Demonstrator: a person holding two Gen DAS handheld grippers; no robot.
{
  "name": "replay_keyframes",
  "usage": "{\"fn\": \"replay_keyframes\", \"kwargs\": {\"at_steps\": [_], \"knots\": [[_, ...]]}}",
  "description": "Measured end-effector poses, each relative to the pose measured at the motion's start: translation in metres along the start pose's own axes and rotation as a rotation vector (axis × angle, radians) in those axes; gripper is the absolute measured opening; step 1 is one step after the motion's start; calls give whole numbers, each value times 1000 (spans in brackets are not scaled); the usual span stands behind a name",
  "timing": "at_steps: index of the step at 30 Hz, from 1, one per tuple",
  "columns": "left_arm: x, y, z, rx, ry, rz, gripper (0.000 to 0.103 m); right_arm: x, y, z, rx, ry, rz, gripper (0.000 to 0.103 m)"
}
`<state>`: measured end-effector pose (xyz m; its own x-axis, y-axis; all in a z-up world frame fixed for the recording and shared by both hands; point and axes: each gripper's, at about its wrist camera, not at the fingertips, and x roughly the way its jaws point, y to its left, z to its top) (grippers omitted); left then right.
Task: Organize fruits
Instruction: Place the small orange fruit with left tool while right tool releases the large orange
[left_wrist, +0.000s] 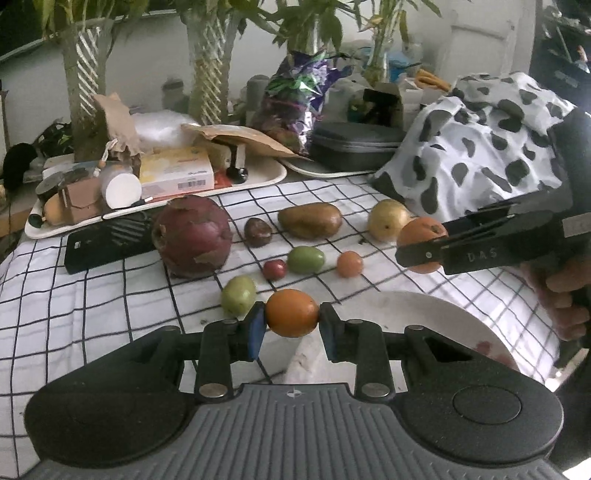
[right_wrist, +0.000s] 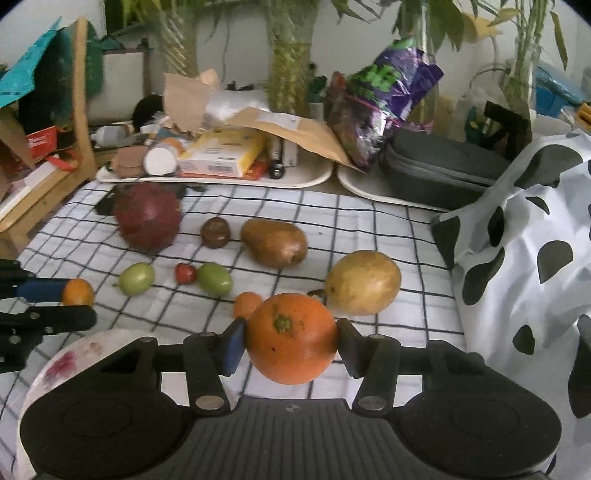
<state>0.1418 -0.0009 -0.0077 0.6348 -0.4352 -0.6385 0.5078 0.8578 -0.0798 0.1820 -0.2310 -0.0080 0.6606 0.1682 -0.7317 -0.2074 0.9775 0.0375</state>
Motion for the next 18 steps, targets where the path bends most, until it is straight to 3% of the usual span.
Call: {"fn": "replay_keyframes", "kwargs": {"at_steps": [9,18], "knots": [[-9,-20,-14,29,31,-37,30,-26,23,-15,-53,13,116,54],[7,-30,-23,77,120,-63,30,-23,38,-35,-134,119,188,54]]}}
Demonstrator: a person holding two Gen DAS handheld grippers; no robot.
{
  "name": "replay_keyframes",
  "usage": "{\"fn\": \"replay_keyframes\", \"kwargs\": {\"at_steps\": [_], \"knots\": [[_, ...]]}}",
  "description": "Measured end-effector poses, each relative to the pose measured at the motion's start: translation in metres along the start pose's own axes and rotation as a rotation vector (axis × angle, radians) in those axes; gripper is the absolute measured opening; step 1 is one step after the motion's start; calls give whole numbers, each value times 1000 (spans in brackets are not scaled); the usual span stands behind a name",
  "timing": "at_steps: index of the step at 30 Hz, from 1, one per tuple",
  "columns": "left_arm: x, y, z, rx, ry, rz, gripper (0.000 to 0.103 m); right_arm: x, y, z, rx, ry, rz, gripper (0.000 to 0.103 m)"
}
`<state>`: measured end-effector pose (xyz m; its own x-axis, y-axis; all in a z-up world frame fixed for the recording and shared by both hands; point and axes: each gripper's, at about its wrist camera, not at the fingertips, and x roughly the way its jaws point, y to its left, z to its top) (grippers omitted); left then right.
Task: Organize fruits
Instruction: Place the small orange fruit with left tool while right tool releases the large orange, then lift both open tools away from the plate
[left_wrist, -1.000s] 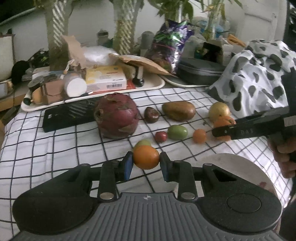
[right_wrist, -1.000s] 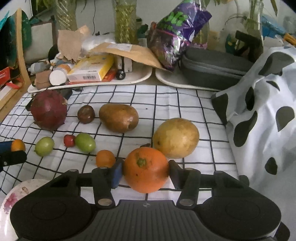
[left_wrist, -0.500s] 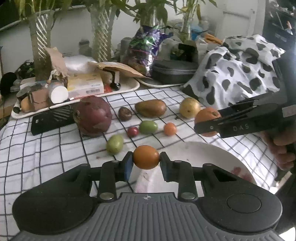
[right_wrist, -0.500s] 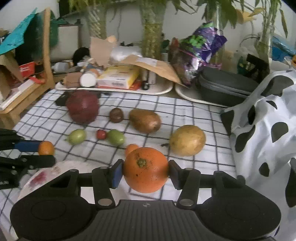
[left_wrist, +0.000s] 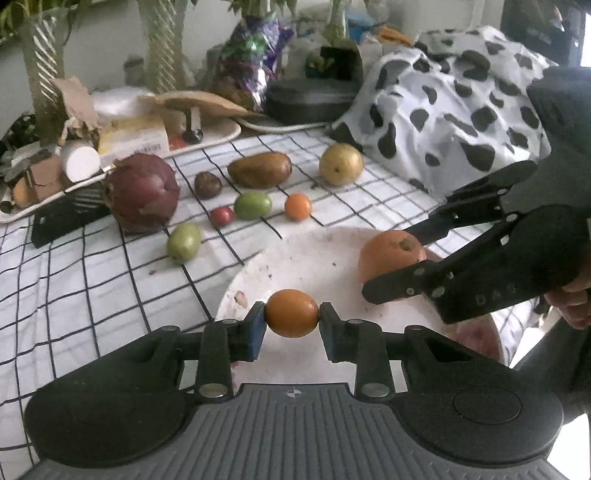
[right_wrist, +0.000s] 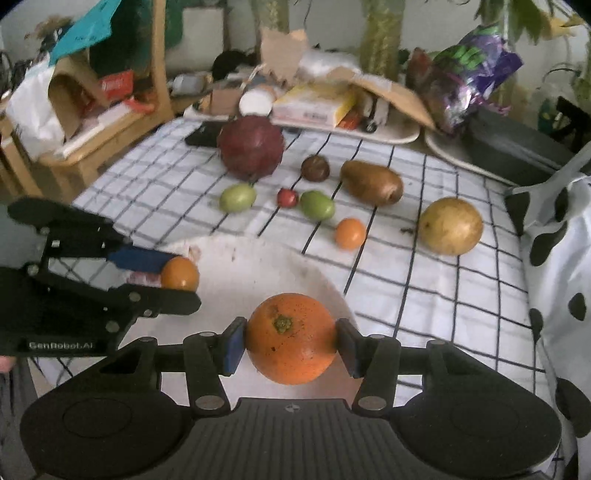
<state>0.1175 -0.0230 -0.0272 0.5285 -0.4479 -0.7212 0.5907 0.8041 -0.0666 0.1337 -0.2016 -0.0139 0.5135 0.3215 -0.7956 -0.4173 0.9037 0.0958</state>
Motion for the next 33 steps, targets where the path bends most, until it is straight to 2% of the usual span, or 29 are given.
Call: {"fn": "replay_keyframes", "kwargs": {"at_steps": [5,10,13,14,15,17,20,22,25,29,33], "knots": [[8,1,-2,3,39,-6,31,6,4,0,-46,15,8,54],[9,-4,-2,33,42,6,32,6,6,0,-73,16,6,54],[9,-5,-1,33,45,-12,43,6,8,0,-93,17,-1,54],[8,-5,-1,31,42,-14,51,5,8,0,-95,20,-1,55],[6,-5,-1,33,36,-6,58,4,8,0,-94,19,-5,57],[2,-6,-1,39,19,9,63,-2,7,-1,-90,-7,-13,70],[-5,-4,0,28,1,15,66,-14,2,-1,-60,-56,-3,87],[-11,-4,-1,21,-9,29,66,-21,0,-2,-39,-79,-1,90],[-22,-4,-4,14,-29,76,75,-31,-1,-6,-11,-98,-16,96],[-34,-2,-9,-13,-44,117,75,-46,0,-13,24,-120,-57,103],[-44,-4,-12,-43,-49,167,75,-55,-1,-24,70,-114,-121,103]]}}
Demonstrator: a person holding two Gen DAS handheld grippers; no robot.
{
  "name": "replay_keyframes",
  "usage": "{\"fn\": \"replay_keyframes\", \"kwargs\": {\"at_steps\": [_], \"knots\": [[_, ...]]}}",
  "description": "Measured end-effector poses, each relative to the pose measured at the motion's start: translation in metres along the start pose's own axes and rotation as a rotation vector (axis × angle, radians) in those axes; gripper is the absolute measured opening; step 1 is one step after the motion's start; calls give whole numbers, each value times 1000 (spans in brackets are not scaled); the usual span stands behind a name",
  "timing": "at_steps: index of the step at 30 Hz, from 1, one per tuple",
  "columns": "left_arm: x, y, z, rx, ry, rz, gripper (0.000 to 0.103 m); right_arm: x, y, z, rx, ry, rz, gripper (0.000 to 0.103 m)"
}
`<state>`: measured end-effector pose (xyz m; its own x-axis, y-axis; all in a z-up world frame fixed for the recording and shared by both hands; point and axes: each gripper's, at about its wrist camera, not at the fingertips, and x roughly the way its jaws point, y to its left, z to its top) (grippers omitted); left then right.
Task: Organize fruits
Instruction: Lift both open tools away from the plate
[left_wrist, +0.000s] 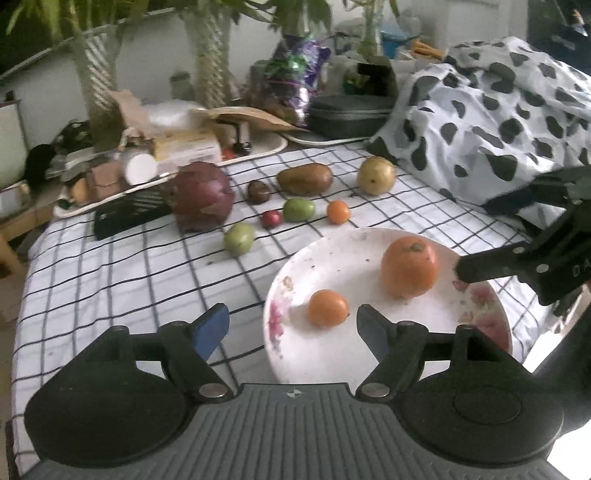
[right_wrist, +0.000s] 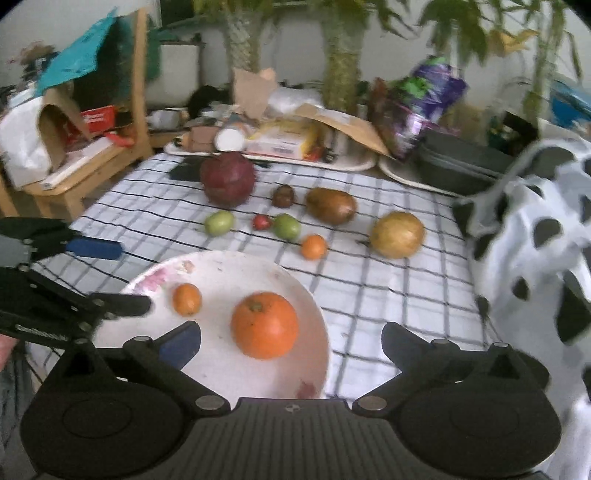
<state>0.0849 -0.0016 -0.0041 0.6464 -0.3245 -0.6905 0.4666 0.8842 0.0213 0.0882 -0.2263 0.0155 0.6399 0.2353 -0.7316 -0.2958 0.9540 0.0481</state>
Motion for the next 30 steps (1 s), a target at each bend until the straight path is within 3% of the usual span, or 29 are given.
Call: {"fn": "replay_keyframes", "kwargs": {"at_steps": [10,30], "knots": [[-23,2,-7,-58,-26,63,75,-15,2,-25,73,28,-130,103],[-28,1,-9,-68,-55,71,75,-20,4,-25,93,-7,-160,103]]}}
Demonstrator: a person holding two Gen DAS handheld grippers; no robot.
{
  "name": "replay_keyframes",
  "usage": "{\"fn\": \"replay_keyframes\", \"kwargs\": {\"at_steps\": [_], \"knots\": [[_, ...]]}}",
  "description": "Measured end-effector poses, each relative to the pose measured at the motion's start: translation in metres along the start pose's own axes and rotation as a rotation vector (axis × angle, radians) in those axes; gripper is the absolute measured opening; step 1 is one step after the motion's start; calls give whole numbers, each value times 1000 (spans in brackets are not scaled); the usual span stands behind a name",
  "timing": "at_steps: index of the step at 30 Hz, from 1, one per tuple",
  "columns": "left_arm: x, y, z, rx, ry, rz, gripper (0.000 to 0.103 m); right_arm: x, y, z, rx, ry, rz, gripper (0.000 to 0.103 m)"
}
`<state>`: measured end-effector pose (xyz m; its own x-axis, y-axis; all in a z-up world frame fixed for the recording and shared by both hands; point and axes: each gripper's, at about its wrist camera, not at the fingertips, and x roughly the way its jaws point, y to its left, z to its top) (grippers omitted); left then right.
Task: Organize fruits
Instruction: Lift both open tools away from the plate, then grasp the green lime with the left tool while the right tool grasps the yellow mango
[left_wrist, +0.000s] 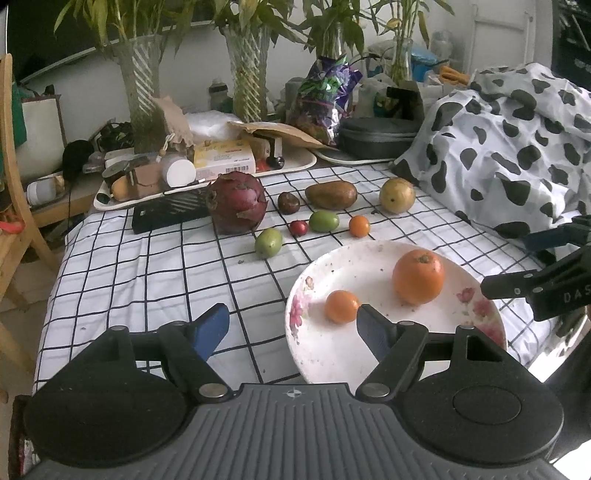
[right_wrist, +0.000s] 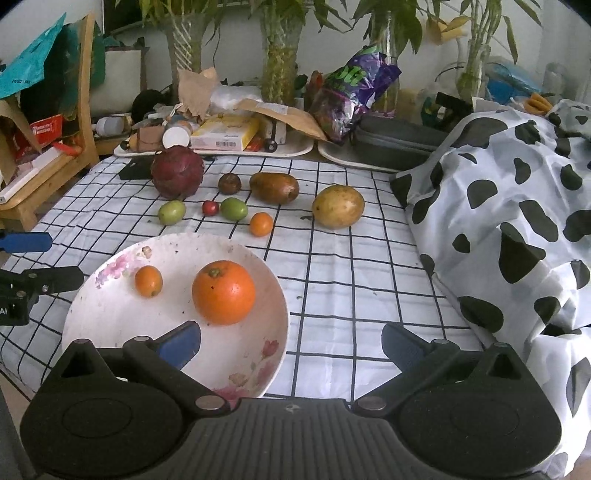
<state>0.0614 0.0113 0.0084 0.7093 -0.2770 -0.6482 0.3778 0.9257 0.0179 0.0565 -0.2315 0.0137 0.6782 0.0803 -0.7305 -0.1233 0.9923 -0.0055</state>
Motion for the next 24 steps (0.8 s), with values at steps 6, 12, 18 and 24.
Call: {"fn": "replay_keyframes", "kwargs": {"at_steps": [6,12,18,24], "knots": [[5,1,3,-3,-2,-14,75,0,-2,3,4,-17,0,103],[11,3,7,-6,-6,-32,75,4,-4,8,6,-26,-6,103],[23,11,12,-18,-10,-32,75,14,-9,16,22,-22,-25,103],[34,19,19,-17,-28,-20,75,23,-17,23,55,-19,-34,103]]}}
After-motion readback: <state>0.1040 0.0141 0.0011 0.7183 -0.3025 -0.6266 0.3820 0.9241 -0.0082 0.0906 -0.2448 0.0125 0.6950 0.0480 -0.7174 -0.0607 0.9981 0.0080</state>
